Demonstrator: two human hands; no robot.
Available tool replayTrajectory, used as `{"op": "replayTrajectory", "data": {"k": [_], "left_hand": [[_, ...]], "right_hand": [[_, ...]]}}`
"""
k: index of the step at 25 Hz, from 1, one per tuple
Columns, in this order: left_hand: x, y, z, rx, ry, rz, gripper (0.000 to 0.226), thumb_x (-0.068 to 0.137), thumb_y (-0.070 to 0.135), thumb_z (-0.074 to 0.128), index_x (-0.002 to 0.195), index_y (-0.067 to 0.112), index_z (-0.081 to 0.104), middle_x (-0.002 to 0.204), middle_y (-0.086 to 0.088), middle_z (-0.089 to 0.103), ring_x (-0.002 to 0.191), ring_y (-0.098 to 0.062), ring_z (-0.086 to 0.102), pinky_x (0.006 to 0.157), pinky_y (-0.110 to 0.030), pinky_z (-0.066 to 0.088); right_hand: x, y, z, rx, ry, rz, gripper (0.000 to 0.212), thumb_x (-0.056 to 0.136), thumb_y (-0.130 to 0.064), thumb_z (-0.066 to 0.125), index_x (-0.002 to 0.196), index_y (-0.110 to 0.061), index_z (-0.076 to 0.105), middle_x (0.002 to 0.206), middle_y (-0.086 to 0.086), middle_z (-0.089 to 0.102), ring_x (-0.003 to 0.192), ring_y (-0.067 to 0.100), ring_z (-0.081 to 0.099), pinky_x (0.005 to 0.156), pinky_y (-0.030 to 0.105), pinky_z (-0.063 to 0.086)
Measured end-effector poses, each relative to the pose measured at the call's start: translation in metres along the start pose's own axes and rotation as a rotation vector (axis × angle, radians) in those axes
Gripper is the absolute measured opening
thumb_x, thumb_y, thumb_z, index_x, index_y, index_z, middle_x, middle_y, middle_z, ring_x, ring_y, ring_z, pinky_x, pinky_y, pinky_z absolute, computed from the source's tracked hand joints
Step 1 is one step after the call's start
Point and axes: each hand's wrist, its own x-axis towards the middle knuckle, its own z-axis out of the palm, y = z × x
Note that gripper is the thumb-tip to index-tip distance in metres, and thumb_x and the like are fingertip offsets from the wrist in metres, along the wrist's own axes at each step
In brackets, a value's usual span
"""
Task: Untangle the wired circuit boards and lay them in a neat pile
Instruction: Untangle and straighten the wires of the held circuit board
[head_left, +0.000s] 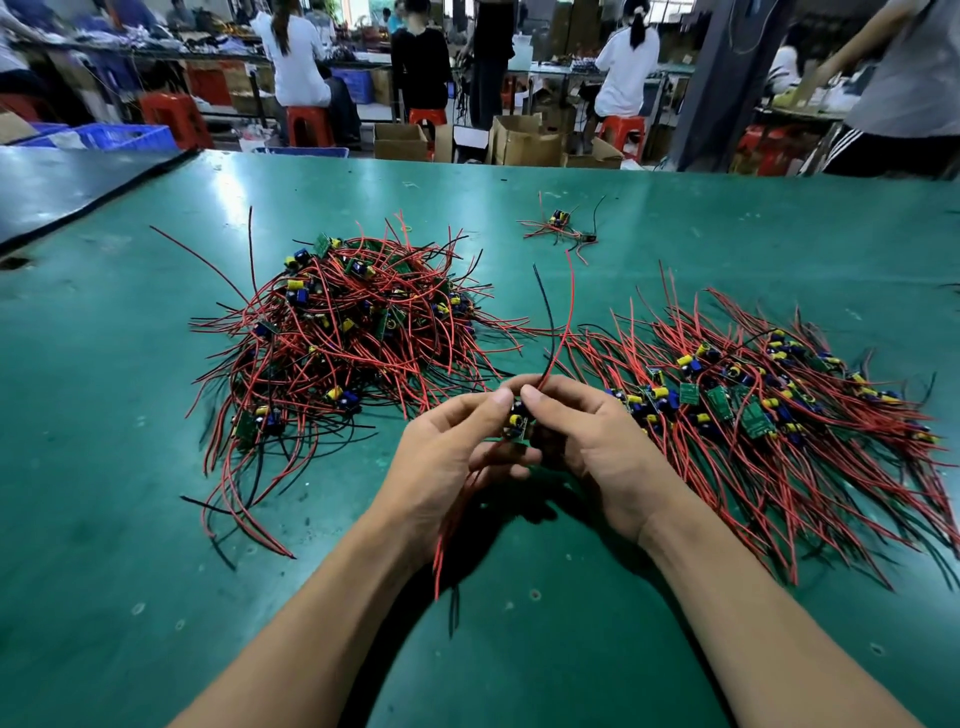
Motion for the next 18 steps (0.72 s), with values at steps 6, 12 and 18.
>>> {"op": "replayTrajectory", "data": {"k": [6,12,18], "left_hand": [[-0.001,-0.004,0.0,0.139,-0.008,0.044,0.018,0.079,0.005,0.073,0.087,0.008,0.057,0.072,-0.011,0.067,0.055,-0.023,0.067,0.05,-0.026,0.055],[0.0,-0.004,-0.004,0.358,-0.08,0.02,0.013,0.086,-0.001,0.064,0.094,0.005,0.073,0.067,-0.009,0.058,0.052,-0.013,0.05,0.053,-0.025,0.044],[-0.003,-0.006,-0.001,0.333,-0.093,0.031,0.022,0.094,0.008,0.061,0.074,0.009,0.07,0.073,-0.012,0.068,0.05,-0.012,0.061,0.044,-0.016,0.045]], "right_hand": [[0.006,0.004,-0.005,-0.05,0.216,-0.009,0.01,0.087,-0.025,0.074,0.09,-0.016,0.078,0.057,-0.001,0.057,0.046,0.008,0.05,0.042,0.018,0.042],[0.005,0.004,-0.008,-0.053,0.258,-0.025,0.026,0.069,-0.036,0.082,0.081,-0.014,0.074,0.052,-0.001,0.049,0.04,0.008,0.041,0.039,0.016,0.033],[0.003,0.007,-0.003,-0.041,0.173,0.003,0.034,0.066,-0.044,0.086,0.062,-0.021,0.063,0.054,-0.001,0.041,0.044,0.012,0.039,0.045,0.021,0.034]]}}
